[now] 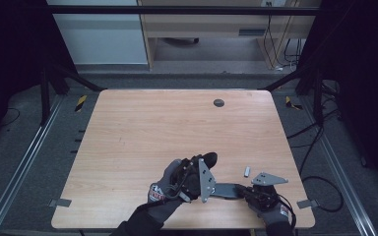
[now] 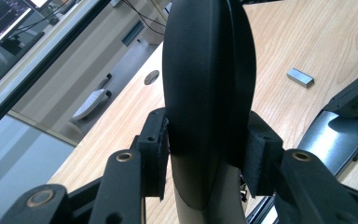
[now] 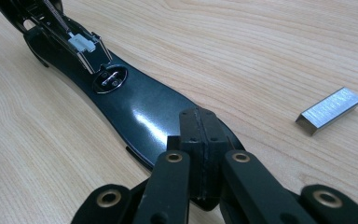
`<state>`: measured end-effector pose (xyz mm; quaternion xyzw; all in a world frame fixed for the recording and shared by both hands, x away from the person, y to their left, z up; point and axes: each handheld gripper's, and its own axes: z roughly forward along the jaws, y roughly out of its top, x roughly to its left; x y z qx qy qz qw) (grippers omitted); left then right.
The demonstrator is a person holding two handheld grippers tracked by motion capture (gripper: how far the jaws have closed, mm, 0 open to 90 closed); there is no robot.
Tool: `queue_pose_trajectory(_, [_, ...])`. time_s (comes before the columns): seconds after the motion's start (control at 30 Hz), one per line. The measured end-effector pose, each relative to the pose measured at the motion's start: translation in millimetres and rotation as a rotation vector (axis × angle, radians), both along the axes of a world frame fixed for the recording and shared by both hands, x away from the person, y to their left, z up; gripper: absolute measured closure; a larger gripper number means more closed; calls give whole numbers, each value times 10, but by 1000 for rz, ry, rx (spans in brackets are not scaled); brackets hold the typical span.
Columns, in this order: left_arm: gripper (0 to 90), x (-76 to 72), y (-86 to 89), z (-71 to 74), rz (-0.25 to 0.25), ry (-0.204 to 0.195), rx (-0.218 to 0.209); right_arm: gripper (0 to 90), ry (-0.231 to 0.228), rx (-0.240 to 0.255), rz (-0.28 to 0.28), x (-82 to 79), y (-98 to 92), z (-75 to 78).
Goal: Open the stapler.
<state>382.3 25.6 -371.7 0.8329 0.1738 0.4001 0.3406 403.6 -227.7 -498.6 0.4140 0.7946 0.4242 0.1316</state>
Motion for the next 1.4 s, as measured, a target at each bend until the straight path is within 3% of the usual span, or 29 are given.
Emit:
queue_pose_trajectory(0.37, [567,-2,176,48,24,-1,-56,900,0,1,-1,-1,0,-1])
queue_pose_trajectory(1.4, [548,-16,518,104,80,-9,-131,900,0,0,0,-3,-1,-1])
